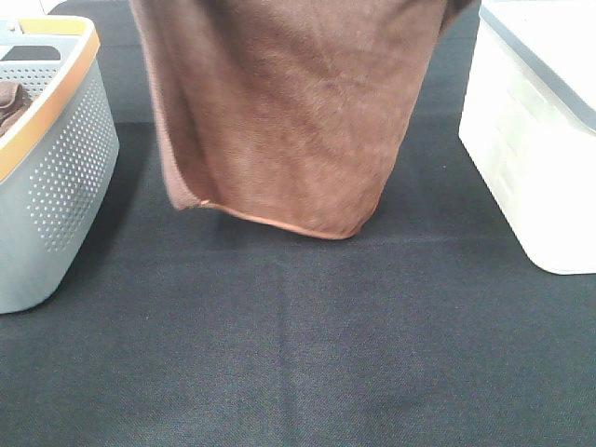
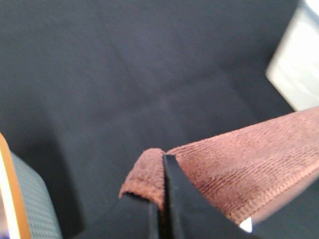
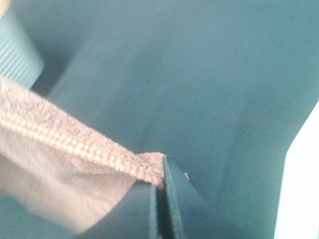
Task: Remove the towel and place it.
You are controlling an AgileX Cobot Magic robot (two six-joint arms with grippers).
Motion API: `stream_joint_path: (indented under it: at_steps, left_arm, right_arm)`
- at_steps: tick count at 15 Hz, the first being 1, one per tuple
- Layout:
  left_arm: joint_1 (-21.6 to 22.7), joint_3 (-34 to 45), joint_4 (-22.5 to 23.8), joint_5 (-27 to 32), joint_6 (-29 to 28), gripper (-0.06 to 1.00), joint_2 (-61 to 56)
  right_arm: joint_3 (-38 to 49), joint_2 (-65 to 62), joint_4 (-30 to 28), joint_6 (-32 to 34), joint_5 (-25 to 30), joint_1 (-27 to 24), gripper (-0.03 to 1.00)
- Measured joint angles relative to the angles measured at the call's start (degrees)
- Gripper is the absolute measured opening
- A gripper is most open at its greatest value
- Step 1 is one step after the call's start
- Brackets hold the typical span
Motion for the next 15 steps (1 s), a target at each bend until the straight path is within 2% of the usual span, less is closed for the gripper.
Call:
stream_joint_path:
  at_steps: [2,3,4,8,9,10,12,13,15]
  left_arm:
    - [0.0,0.0,4.1,-8.1,0.0,0.0,3.4]
    - [0.0,0.0,6.6,-16.0,0.0,0.0,5.4]
    - [0.0,0.0,8.4,-20.6,0.0,0.0,6.8]
    - [1.8,0.0,17.6,-35.4,0.0,0.0,12.9]
    - [1.8,0.0,17.6,-35.4,0.0,0.0,12.9]
    - [3.9,0.0,17.5,-36.6,-0.2,0.0,15.8]
    - [4.6,0.0,15.4,-33.0,-0.7,0.0,18.9]
    - [4.6,0.0,15.4,-33.0,-0.7,0.0,18.9]
    - [4.5,0.0,11.4,-24.9,-0.9,0.0,21.1]
  right_arm:
    - [-0.2,3.7,-0.3,0.0,-8.1,0.0,0.0]
    - [-0.2,6.2,-0.5,0.0,-15.6,0.0,0.0]
    - [-0.2,8.0,-0.6,0.0,-20.7,0.0,0.0]
    - [-0.2,15.4,-1.4,-1.1,-42.0,0.0,0.0]
    - [-0.2,15.4,-1.4,-1.1,-42.0,0.0,0.0]
    - [-0.2,18.5,-1.9,-1.2,-42.8,0.3,0.0]
    - [-0.2,21.0,-3.7,-1.4,-37.5,0.6,0.0]
    - [-0.2,21.0,-3.7,-1.4,-37.5,0.6,0.0]
    - [-0.3,22.4,-4.4,-1.4,-31.2,0.6,0.0]
